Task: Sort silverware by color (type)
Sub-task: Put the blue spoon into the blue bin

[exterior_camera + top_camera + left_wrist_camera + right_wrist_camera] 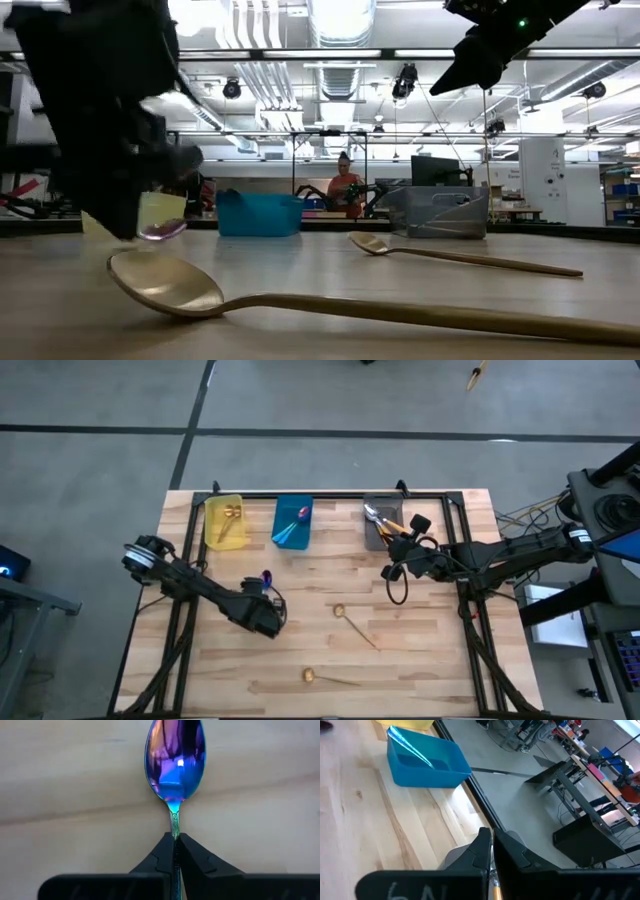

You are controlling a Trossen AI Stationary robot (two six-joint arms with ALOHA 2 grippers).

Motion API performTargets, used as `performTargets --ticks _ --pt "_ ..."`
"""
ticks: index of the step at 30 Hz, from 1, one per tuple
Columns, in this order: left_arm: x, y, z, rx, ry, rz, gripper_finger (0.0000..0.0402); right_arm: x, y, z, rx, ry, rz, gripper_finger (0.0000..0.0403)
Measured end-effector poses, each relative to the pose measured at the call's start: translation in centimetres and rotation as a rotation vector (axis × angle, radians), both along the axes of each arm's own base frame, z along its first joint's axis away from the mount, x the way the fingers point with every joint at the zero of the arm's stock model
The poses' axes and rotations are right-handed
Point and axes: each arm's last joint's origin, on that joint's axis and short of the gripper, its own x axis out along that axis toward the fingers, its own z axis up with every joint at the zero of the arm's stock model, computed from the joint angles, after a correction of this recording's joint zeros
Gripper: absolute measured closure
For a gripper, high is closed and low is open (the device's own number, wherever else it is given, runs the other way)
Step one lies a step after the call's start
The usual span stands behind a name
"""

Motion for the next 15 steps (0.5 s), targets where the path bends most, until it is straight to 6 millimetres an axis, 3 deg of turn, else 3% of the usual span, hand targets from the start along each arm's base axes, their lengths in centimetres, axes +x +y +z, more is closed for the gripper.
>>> performTargets --ticks 5,9,15 --pt "0.6 -0.2 4.6 0.000 0.082 -0.083 0.0400 0.0 0.0 0.0 0.001 0.000 -0.001 0.0394" --pt "0.4 0.2 8.3 -0.039 0.048 -0.139 0.0401 0.0 0.0 0.0 0.001 -0.001 -0.001 0.0394" --pt "0.3 3.3 12.9 -0.028 -0.060 -0.212 0.0401 0.0 0.1 0.0 0.017 0.000 0.021 0.0394"
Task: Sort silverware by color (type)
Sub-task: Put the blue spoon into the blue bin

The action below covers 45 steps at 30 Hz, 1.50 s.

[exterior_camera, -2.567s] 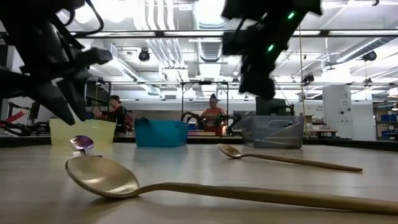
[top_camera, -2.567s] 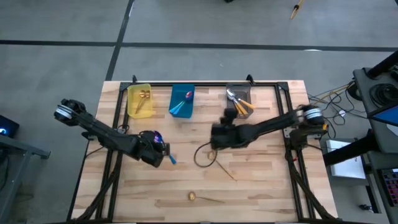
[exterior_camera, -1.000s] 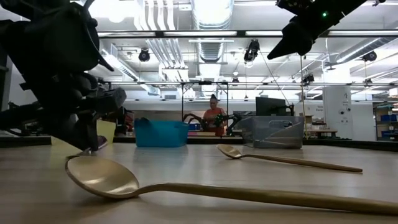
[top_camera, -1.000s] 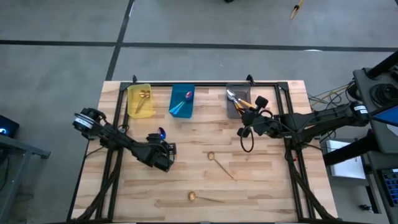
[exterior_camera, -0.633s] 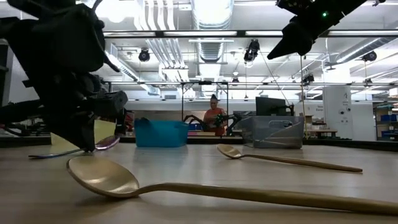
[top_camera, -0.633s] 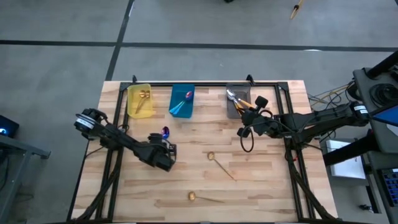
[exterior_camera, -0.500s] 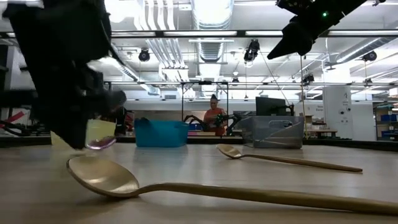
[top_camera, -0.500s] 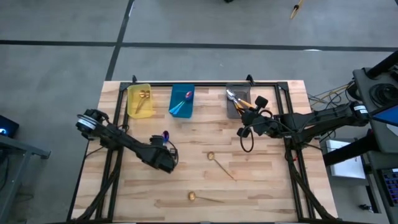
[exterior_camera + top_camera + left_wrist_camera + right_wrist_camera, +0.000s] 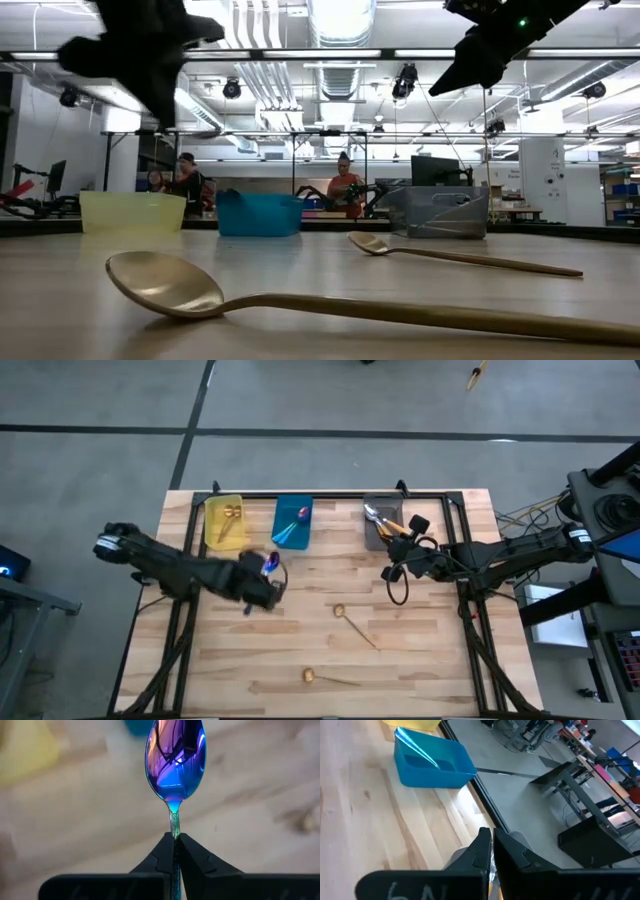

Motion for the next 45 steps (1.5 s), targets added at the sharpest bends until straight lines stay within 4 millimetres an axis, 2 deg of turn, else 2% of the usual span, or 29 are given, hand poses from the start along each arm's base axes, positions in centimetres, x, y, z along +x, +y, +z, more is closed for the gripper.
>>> performTargets --ticks 5,11,15,19,23,29,40,45 --pt "0.9 5.2 2.9 0.065 -0.029 -0.030 0.0401 0.0 0.0 0.0 -0.002 0.001 0.002 0.0394" --pt "2.7 13.8 4.8 0.139 -0.073 -0.111 0.0401 0.0 0.0 0.0 -0.006 0.005 0.004 0.0394" --pt "3.3 19.1 4.3 0.131 -0.059 -0.117 0.0401 0.0 0.0 0.0 -0.009 0.008 0.006 0.0394" --pt "3.5 22.4 2.3 0.098 0.025 -0.089 0.0401 0.0 0.0 0.0 -0.013 0.015 0.008 0.0394" --pt "4.2 24.0 -0.4 0.005 0.078 -0.128 0.0402 0.0 0.0 0.0 -0.016 0.018 0.010 0.0394" --pt "5.7 25.3 -3.7 -0.080 0.149 -0.153 0.0402 0.0 0.0 0.0 -0.017 0.020 0.010 0.0394" --pt "8.1 26.8 -5.8 -0.145 0.244 -0.174 0.0401 0.0 0.0 -0.1 -0.017 0.021 0.010 0.0394" --pt "8.9 27.0 -6.1 -0.132 0.255 -0.197 0.0381 0.0 0.0 -0.1 -0.017 0.021 0.010 0.0394"
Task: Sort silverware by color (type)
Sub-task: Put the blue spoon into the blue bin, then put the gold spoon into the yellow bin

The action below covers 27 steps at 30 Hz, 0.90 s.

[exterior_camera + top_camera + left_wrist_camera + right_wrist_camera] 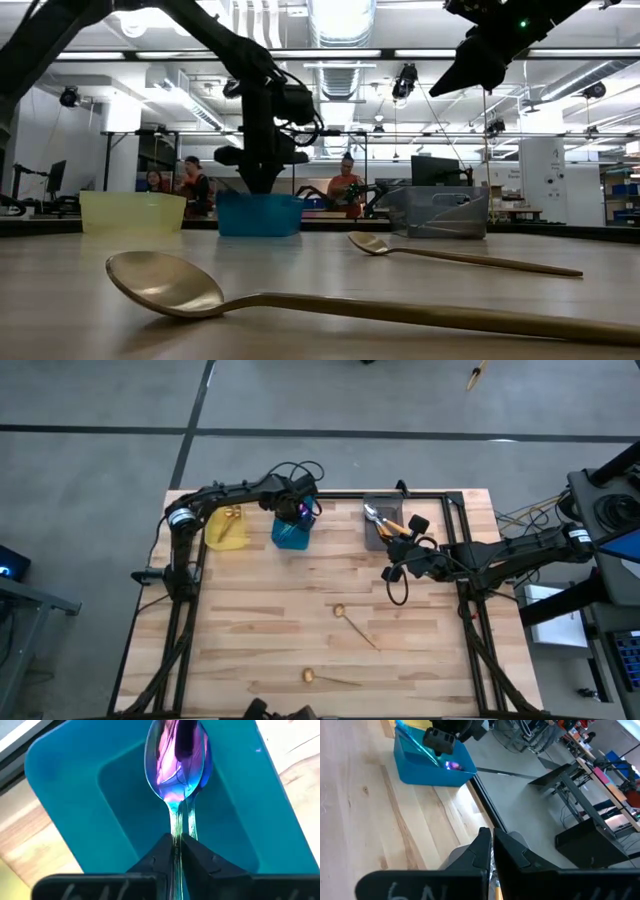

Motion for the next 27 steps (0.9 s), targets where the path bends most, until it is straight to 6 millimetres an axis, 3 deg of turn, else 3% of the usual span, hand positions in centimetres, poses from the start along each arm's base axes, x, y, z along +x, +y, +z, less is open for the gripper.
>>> performTargets --ticks 8,13,17,21,27 --pt "0.0 -0.3 0.6 0.052 0.026 -0.017 0.0362 0.0 0.0 0.0 0.000 0.000 0.000 0.0394" --pt "1.1 -3.4 2.5 0.132 0.019 -0.131 0.0361 0.0 0.0 0.0 0.005 -0.004 -0.002 0.0394" --pt "2.5 -8.5 4.3 0.247 0.022 -0.266 0.0361 0.0 0.0 0.0 0.013 -0.012 -0.006 0.0394" --pt "3.7 -15.1 5.2 0.278 -0.010 -0.472 0.0361 0.2 0.0 -0.1 0.087 -0.028 0.053 0.0394" --pt "3.5 -24.6 4.0 0.377 -0.115 -0.711 0.0361 0.5 -0.4 -0.2 0.248 -0.075 0.131 0.0394"
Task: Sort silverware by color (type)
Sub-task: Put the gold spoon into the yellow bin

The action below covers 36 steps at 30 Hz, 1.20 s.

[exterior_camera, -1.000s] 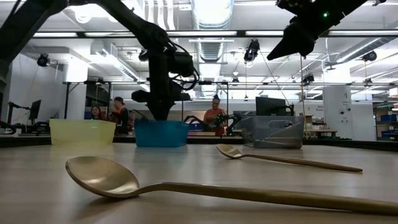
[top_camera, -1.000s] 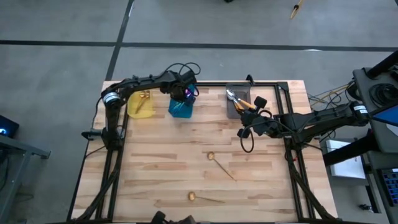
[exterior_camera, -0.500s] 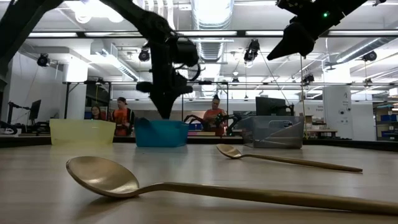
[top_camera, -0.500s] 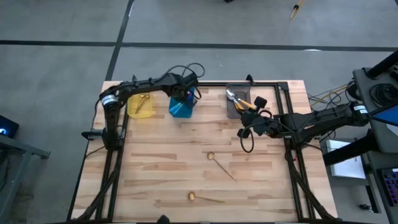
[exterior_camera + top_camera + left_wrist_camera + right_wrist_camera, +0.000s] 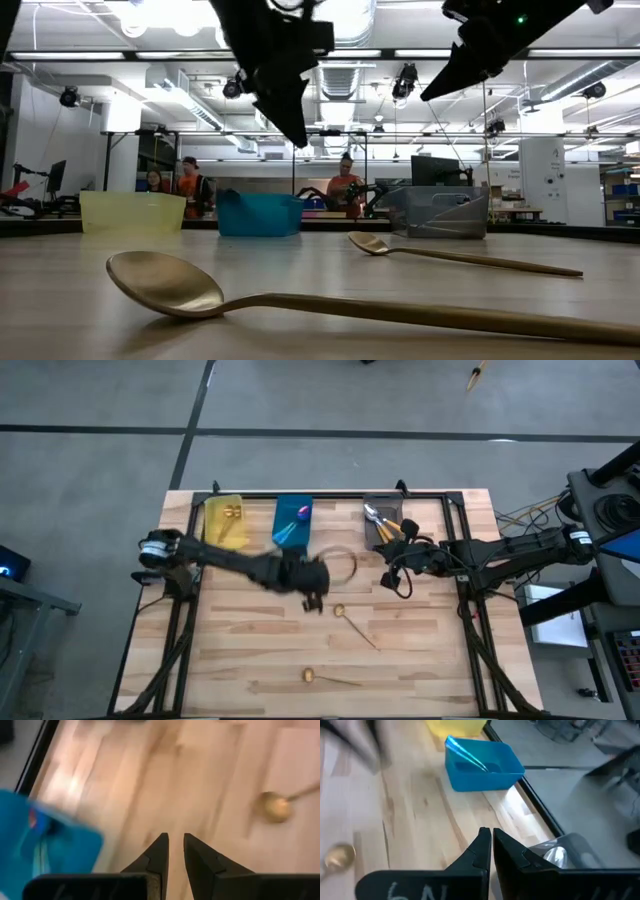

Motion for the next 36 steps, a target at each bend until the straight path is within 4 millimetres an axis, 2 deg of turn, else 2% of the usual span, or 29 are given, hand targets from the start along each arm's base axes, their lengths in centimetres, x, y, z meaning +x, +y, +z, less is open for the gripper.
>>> performTargets --ticks 3,9,13,17,21,24,27,30,36 --pt "-1.0 -2.4 -2.0 0.018 -0.067 -0.050 0.0361 0.5 -0.3 -0.1 0.052 -0.048 -0.045 0.0394" --pt "-4.0 -4.2 -4.6 -0.058 -0.181 -0.018 0.0361 2.3 -0.3 -2.4 0.181 -0.030 -0.104 0.0394" --pt "-5.6 -5.1 -4.8 -0.061 -0.324 -0.024 0.0361 3.9 0.3 -4.8 0.373 0.031 -0.048 0.0394" --pt "-7.0 -6.2 -4.8 -0.024 -0.506 -0.131 0.0361 5.2 0.8 -7.1 0.541 0.114 -0.008 0.0394" --pt "-8.3 -6.6 -4.4 -0.003 -0.719 -0.194 0.0361 6.8 1.6 -8.3 0.690 0.175 0.018 0.0394" --pt "-9.1 -6.3 -4.3 -0.005 -0.813 -0.197 0.0360 8.2 2.7 -8.5 0.767 0.228 0.065 0.0394" --pt "-9.8 -6.1 -4.0 -0.010 -0.843 -0.191 0.0360 9.6 3.7 -8.1 0.762 0.314 0.078 0.0394" --pt "-10.4 -5.8 -3.2 -0.019 -0.874 -0.188 0.0360 11.0 4.4 -7.7 0.681 0.420 0.139 0.0394" --pt "-11.5 -5.6 -0.9 -0.040 -0.958 -0.187 0.0360 13.2 6.2 -7.3 0.411 0.522 0.523 0.0394"
